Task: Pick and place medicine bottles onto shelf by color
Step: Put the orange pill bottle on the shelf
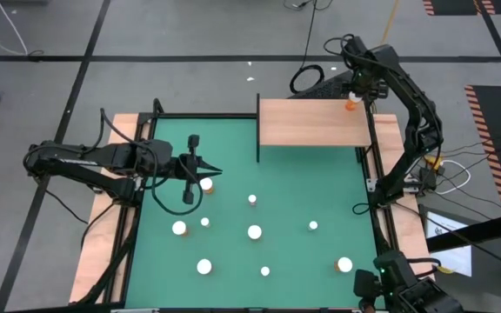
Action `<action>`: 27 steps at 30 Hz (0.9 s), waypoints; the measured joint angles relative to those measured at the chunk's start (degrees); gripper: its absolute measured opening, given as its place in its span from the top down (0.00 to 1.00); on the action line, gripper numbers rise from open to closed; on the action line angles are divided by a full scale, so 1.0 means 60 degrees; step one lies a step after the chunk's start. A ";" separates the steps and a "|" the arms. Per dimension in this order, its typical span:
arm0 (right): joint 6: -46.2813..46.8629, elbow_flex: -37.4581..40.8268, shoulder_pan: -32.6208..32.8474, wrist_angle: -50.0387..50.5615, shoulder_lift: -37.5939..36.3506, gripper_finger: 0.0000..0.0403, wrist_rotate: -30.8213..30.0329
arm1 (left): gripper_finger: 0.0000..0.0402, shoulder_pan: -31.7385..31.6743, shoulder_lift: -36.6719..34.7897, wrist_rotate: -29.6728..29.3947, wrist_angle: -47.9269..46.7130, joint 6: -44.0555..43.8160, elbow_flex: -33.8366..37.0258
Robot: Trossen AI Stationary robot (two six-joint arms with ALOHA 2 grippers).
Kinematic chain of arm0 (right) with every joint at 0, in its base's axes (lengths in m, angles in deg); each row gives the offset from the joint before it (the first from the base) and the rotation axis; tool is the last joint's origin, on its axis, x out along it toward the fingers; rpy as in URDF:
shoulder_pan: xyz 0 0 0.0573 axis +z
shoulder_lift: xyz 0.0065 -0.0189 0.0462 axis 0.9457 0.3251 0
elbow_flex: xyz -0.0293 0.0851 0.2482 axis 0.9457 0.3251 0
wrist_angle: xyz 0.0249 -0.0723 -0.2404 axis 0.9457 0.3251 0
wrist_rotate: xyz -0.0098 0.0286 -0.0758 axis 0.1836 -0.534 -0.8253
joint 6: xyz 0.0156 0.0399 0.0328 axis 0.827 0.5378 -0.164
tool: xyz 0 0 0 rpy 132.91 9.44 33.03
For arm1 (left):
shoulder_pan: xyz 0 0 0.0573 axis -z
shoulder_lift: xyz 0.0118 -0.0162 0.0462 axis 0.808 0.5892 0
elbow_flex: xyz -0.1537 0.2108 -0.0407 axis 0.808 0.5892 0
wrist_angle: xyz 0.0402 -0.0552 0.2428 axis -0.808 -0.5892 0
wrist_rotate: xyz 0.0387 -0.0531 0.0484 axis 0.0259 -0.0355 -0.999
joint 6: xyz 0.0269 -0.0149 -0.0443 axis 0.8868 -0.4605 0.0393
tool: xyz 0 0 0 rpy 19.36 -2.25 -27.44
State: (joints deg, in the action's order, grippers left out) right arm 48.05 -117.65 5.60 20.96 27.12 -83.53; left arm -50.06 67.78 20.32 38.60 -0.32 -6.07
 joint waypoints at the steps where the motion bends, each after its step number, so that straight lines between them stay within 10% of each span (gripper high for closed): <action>1: 0.0015 0.0000 -0.0003 0.0006 0.0000 0.28 -0.0004 | 0.94 0.0000 0.0002 0.0000 0.0000 -0.0057 0.0000; 27: -0.2224 -0.0022 0.0374 -0.0919 -0.1836 0.17 -0.0069 | 0.94 0.0000 0.0003 0.0000 0.0000 -0.0138 0.0000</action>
State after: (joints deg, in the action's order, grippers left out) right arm 34.71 -117.79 7.84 15.45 16.11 -83.95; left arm -50.06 67.80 20.32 38.60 -1.15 -6.07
